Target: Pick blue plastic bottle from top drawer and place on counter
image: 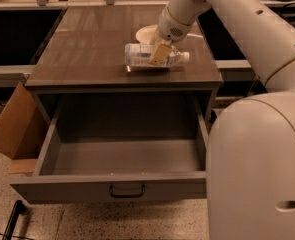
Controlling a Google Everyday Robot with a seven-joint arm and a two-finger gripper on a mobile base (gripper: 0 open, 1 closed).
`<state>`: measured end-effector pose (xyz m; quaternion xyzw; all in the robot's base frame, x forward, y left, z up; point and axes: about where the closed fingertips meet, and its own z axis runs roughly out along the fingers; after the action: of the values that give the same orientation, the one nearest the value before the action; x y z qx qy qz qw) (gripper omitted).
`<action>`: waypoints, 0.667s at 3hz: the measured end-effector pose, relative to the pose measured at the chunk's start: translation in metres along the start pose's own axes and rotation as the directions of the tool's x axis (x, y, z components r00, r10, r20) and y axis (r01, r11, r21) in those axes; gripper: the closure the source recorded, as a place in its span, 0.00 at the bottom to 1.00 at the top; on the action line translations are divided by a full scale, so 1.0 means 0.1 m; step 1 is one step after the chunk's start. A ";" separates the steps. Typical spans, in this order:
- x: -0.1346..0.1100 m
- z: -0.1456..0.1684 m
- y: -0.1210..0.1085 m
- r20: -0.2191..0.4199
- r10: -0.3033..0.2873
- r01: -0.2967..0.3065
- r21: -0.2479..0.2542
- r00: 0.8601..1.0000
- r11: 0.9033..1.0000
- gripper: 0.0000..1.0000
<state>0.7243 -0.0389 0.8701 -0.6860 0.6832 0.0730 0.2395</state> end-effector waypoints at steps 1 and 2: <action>0.02 -0.02 -0.05 -0.009 0.010 -0.010 0.009 1.000 1.000 0.04; 0.06 -0.07 -0.10 -0.015 0.020 -0.019 0.020 1.000 1.000 0.00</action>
Offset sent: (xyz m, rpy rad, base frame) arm 0.0126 -0.0202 0.0194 -0.0143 -0.0223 -0.0509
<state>0.7328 -0.0476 0.8763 -0.6775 0.6923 0.0631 0.2402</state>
